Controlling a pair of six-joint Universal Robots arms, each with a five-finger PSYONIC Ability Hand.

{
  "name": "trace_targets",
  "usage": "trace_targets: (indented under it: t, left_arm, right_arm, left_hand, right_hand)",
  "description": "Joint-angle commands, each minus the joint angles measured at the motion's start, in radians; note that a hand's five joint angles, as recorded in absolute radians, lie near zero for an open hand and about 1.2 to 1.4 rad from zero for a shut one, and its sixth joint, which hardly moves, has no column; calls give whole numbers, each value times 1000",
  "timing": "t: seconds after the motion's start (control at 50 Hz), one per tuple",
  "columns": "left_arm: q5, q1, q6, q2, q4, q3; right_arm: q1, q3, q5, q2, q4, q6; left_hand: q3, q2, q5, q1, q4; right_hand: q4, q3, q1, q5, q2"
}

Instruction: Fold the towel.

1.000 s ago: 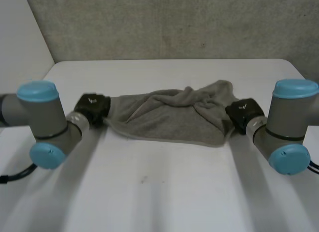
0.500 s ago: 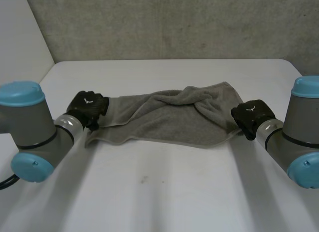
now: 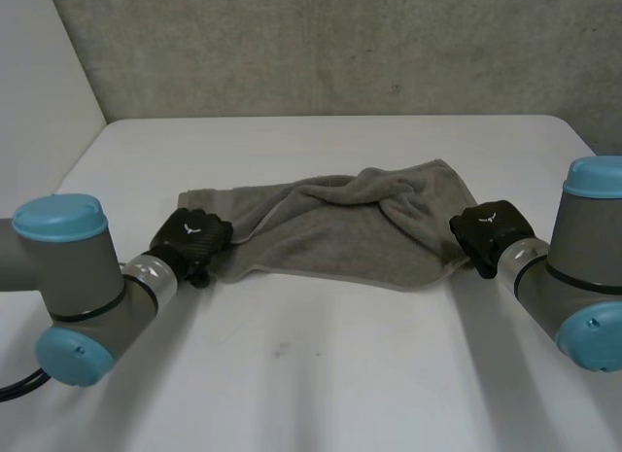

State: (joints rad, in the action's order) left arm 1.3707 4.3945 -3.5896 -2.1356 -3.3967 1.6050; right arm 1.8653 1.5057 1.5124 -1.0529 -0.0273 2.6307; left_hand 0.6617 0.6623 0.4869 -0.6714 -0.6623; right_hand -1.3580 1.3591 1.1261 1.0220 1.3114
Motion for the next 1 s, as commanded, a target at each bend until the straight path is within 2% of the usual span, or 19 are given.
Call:
trace_targets:
  t: [0.02,0.68,0.74,0.78,0.84,0.86,0.96,1.0]
  left_arm:
    - [2,11,-1,-23,-59,3]
    - [2,26,-93,-102,-67,-42]
    - [2,28,-93,-112,-69,-57]
    - [2,33,-93,-122,-72,-72]
    - [2,34,-95,-129,-78,-82]
    - [2,36,-95,-136,-91,-89]
    - [14,42,-95,-142,-147,-109]
    - [16,51,-94,-97,-148,-111]
  right_arm:
    - [0,4,0,7,-8,-1]
    - [0,-1,0,34,-23,-11]
    - [0,-2,0,37,-25,-12]
    - [0,-2,2,37,-26,-14]
    - [0,-5,3,39,-25,-14]
    - [0,-5,3,39,-25,-14]
    - [0,-18,11,33,-23,-14]
    - [-1,-24,12,18,-22,-15]
  left_hand:
    - [168,168,169,-159,-168]
    - [98,97,98,-88,-97]
    - [174,174,174,-165,-174]
    - [411,410,411,-401,-410]
    - [541,541,541,-531,-541]
    - [695,695,696,-686,-695]
    - [735,734,735,-725,-734]
    - [735,734,735,-725,-734]
  right_hand:
    - [-38,37,270,200,85]
    - [-38,37,270,200,85]
    - [-38,37,270,200,85]
    - [-38,37,270,200,85]
    - [-38,37,270,200,85]
    - [-38,37,270,200,85]
    - [-38,37,270,200,85]
    - [-38,37,270,200,85]
